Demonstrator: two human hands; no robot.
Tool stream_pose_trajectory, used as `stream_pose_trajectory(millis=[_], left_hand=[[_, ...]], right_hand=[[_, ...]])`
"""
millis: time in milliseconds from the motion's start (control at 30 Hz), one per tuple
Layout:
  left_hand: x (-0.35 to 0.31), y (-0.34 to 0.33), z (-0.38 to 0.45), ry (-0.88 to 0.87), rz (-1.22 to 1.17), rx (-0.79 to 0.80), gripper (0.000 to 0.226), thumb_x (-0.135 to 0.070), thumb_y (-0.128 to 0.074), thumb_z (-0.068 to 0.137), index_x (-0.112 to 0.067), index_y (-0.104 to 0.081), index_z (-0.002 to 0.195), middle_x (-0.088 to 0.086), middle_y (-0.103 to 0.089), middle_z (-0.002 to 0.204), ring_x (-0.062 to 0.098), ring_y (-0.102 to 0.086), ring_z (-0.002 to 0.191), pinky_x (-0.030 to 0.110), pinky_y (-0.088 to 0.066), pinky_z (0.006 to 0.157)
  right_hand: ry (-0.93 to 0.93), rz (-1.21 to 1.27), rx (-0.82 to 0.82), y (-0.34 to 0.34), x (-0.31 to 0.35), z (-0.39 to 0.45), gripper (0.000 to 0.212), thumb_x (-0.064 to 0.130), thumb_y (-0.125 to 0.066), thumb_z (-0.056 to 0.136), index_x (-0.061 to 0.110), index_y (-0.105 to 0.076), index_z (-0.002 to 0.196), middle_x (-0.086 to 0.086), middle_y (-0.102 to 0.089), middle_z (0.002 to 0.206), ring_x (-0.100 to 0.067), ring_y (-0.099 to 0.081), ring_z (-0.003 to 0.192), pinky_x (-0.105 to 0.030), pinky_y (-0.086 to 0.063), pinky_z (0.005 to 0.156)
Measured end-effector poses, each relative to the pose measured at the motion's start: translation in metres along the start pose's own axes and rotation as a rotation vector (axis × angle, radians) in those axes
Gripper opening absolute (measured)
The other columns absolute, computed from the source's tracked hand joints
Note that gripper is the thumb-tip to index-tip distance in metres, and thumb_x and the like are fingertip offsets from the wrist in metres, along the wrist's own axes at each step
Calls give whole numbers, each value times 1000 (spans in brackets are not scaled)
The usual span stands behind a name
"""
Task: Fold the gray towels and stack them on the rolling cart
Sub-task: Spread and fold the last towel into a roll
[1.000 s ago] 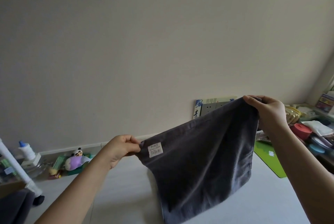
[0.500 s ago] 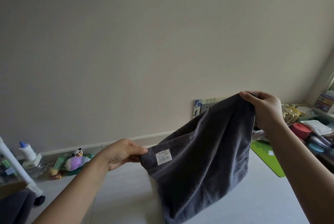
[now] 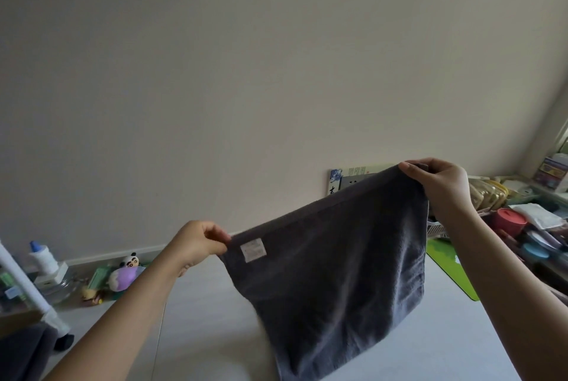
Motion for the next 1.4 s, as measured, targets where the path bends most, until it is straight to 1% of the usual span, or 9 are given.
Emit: stream_pose_trajectory(millis=[267, 467, 567, 733, 833, 1033, 1133, 1233, 1400], left_hand=[[-71, 75, 11, -325, 285, -503, 23, 3, -60, 78, -10, -74, 91, 6, -68, 83, 22, -62, 79, 26, -42, 74], [-125, 104, 36, -393, 518, -708, 23, -6, -57, 82, -14, -74, 96, 11, -70, 92, 34, -60, 89, 37, -49, 73], [-133, 119, 61, -287, 418, -659, 23, -7, -54, 86, -14, -72, 98, 9, -72, 90, 28, -68, 79, 35, -54, 75], [-154, 139, 57, -465, 210, -763, 24, 1, -51, 88, -7, -71, 97, 11, -71, 86, 8, -68, 67, 32, -57, 76], [-156, 144, 44, -541, 134, -766, 23, 3, -51, 88, -7, -71, 96, 5, -69, 87, -15, -60, 60, 10, -52, 71], [-169, 142, 2, -672, 53, -814, 19, -2, -52, 90, -5, -70, 97, 12, -69, 92, 17, -68, 78, 20, -56, 77], [-178, 147, 1, -622, 8, -787, 18, -7, -54, 90, -14, -70, 95, 8, -67, 78, 10, -68, 66, 27, -58, 68], [-178, 147, 3, -541, 4, -777, 17, -9, -55, 91, -20, -68, 93, 6, -62, 61, 2, -59, 43, 14, -52, 48], [-162, 129, 45, -309, -96, -618, 17, 1, -48, 93, -7, -63, 91, 12, -63, 72, 4, -60, 39, 17, -52, 42]], right_hand=[[190, -139, 142, -21, 13, 25, 20, 9, -65, 85, 21, -71, 101, 9, -69, 89, 10, -60, 76, -2, -40, 69], [247, -350, 104, -49, 26, 70, 14, 15, -67, 83, 9, -73, 95, -7, -71, 91, -18, -61, 85, -21, -37, 73], [293, -415, 39, -62, 39, 90, 15, 24, -67, 84, 15, -74, 93, -5, -71, 93, -24, -62, 90, -28, -41, 70], [321, -316, -32, -62, 56, 110, 18, 27, -62, 87, 16, -72, 96, -2, -70, 94, -17, -59, 83, -26, -38, 68], [336, -268, -8, -55, 57, 106, 17, 21, -61, 89, 10, -70, 97, -2, -64, 86, -12, -54, 77, -25, -36, 69], [329, -56, -78, -28, 55, 86, 13, 18, -58, 90, 9, -65, 98, 5, -58, 75, 11, -51, 60, -7, -36, 59], [329, -54, -90, -22, 66, 84, 14, 21, -59, 89, 11, -66, 98, 2, -60, 80, 5, -52, 63, -15, -39, 64], [331, -48, -113, -15, 68, 83, 12, 22, -61, 88, 14, -67, 93, 1, -61, 78, 3, -54, 62, -22, -40, 64], [254, -256, -68, -23, 53, 97, 13, 23, -63, 87, 13, -70, 92, 0, -63, 81, -16, -57, 76, -25, -37, 67]])
Point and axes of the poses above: each hand's wrist, its own z-axis towards the middle knuckle, its own y-axis out of the back of the hand, x = y × z, the point moved 8 cm from there along z, towards the middle knuckle
